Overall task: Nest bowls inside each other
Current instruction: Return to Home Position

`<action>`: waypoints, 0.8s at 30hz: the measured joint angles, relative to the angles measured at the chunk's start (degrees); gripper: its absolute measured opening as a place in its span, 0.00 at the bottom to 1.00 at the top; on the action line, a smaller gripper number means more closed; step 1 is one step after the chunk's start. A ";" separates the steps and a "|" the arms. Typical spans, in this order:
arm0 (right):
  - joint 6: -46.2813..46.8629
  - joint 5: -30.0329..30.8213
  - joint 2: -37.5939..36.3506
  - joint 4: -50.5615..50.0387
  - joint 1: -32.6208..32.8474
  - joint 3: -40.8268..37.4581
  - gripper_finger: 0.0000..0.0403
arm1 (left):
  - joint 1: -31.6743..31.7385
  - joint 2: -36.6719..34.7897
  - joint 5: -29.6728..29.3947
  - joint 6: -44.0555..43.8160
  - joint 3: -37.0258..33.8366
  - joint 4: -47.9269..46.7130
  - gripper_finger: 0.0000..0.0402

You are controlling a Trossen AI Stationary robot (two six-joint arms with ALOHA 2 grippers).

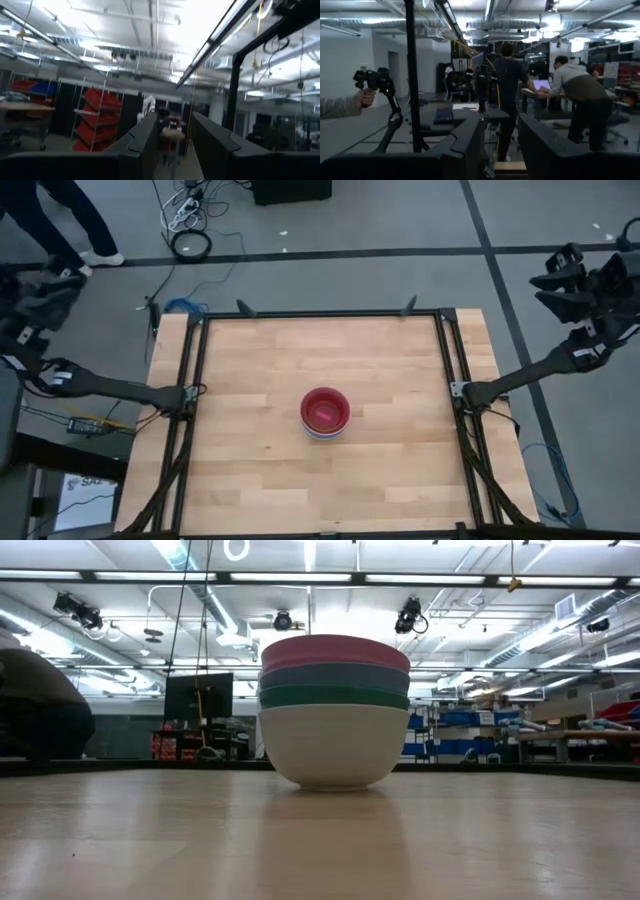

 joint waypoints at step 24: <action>8.42 0.54 -27.17 34.95 -0.28 -55.38 0.30 | 0.11 -30.13 2.01 -5.37 -64.70 41.31 0.32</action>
